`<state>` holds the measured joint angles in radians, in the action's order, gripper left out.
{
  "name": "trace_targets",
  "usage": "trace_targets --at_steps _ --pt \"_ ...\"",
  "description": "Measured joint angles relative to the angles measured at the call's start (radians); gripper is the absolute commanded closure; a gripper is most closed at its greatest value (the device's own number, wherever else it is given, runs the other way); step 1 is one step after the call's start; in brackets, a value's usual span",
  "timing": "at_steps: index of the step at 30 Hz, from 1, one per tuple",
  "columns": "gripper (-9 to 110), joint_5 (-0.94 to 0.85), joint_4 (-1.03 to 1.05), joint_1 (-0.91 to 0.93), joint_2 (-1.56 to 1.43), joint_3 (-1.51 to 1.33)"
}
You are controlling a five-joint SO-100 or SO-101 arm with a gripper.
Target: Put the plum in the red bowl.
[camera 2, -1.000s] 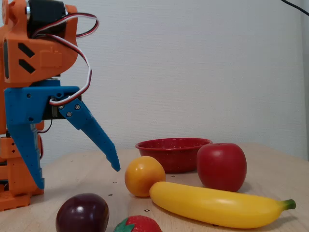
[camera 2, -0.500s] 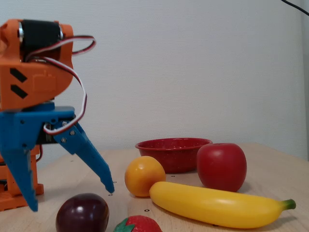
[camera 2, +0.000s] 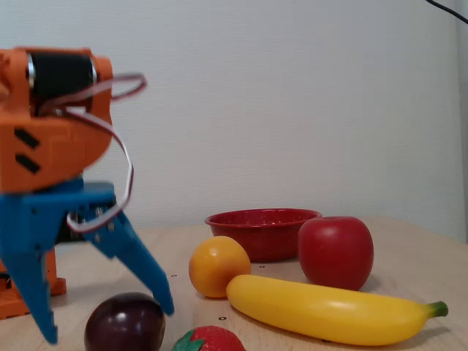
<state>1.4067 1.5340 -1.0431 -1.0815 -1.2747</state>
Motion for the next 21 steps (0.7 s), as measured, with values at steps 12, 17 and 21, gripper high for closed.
trace_targets --at_steps 12,17,21 --pt "55 -0.003 -0.028 0.057 0.014 0.000" --pt "55 -0.018 -0.049 0.069 0.026 0.000" --pt "55 -0.025 -0.069 0.086 0.026 0.000"
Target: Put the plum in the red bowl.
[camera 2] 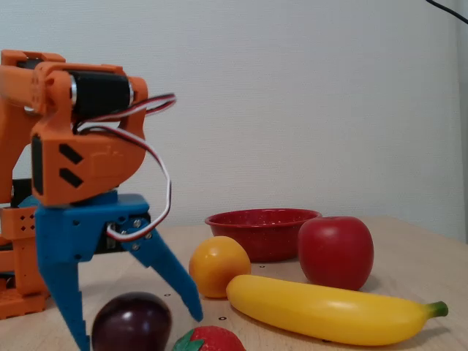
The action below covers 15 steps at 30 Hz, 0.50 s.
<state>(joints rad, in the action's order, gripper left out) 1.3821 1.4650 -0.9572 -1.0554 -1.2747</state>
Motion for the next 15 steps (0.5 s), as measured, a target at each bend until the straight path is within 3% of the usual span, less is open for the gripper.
trace_targets --at_steps 15 --pt "65 0.000 -0.023 0.008 0.031 0.000"
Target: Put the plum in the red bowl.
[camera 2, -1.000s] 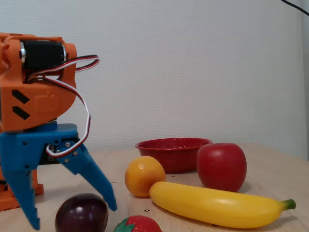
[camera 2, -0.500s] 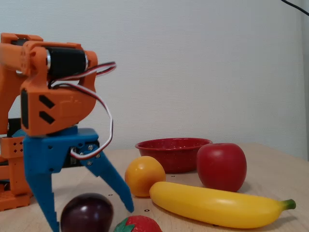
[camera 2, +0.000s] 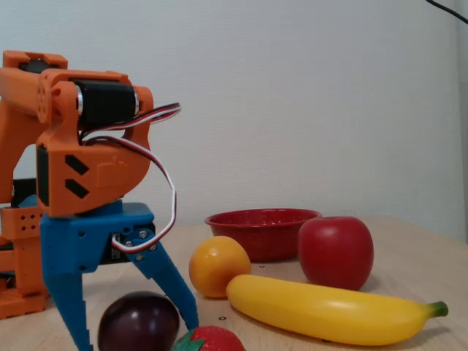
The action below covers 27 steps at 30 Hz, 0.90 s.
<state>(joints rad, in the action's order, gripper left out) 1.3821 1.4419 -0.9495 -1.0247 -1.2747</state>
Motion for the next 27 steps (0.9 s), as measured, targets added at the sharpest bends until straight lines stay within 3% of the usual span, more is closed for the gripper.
trace_targets --at_steps 6,13,22,27 --pt "101 0.000 -0.020 0.005 0.000 0.000" --pt "101 -0.002 -0.005 0.008 0.014 0.034" --pt "101 -0.041 0.321 0.009 0.014 0.291" --pt "101 -0.083 0.348 0.009 -0.005 0.373"
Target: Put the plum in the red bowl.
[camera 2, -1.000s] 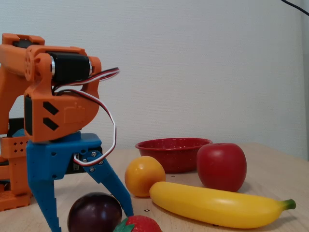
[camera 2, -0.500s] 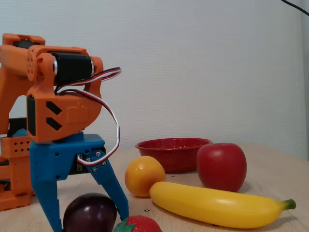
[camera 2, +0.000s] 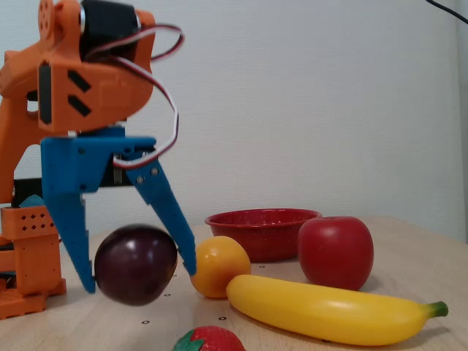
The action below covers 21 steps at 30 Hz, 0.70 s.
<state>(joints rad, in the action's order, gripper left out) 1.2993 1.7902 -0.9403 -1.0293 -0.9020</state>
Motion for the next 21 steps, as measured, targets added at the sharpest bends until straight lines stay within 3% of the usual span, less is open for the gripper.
trace_targets --at_steps 7,21 --pt "101 -0.146 0.003 0.087 -0.141 0.031" --pt "101 -0.680 0.003 0.695 -0.379 0.058"
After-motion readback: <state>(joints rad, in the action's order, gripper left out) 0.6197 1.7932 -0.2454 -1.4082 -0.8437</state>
